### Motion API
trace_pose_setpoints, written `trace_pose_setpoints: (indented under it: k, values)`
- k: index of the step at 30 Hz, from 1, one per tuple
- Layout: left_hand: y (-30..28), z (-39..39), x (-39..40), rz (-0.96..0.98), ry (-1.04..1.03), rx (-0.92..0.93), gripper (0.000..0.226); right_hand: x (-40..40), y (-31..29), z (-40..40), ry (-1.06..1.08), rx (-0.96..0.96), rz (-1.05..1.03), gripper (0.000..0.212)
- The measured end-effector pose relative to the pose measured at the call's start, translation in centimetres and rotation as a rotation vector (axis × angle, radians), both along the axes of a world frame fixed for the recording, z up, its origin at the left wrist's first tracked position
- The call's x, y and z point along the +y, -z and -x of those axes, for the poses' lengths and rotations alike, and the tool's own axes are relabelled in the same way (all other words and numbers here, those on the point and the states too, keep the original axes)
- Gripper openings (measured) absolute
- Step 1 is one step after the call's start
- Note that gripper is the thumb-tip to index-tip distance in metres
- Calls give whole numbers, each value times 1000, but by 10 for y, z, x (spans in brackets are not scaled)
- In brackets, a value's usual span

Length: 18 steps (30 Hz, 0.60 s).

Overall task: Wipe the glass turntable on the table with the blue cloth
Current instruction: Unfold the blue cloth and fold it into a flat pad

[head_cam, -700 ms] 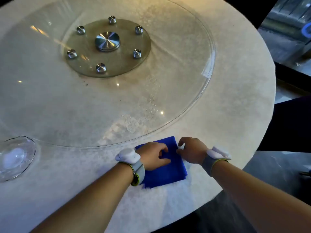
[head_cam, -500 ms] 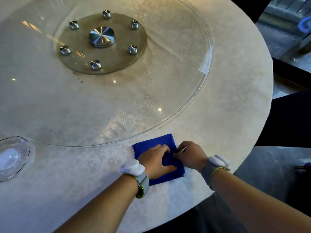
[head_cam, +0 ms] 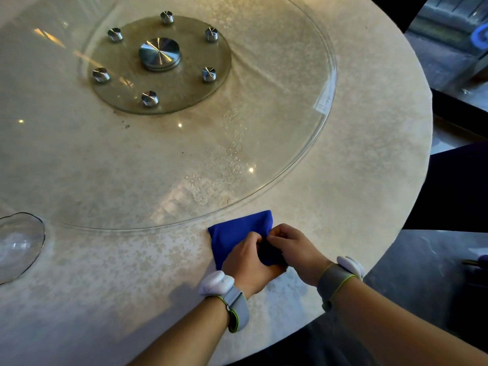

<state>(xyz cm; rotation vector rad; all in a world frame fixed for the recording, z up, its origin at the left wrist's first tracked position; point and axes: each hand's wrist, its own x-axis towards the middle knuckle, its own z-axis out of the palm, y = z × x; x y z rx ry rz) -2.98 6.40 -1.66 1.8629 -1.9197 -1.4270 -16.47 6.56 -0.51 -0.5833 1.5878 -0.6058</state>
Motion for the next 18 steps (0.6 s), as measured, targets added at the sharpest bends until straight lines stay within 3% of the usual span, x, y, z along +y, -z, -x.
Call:
trace_pose_setpoints:
  k: [7, 11, 13, 16, 18]
  values:
    - [12, -14, -14, -210, -277, 241, 35, 4, -3, -1, 52, -237, -14, 31]
    - [16, -24, -19, -310, -344, 373, 54, 4, -4, -11, -26, -147, 71, 38]
    - [20, -28, -19, -321, -324, 393, 40, 4, -3, -17, -92, -41, 97, 40]
    - [22, -34, -19, -357, -323, 431, 16, 5, -1, -22, -80, -36, 110, 43]
    - [22, -37, -18, -371, -310, 445, 16, 7, -1, -21, -41, -62, 104, 43]
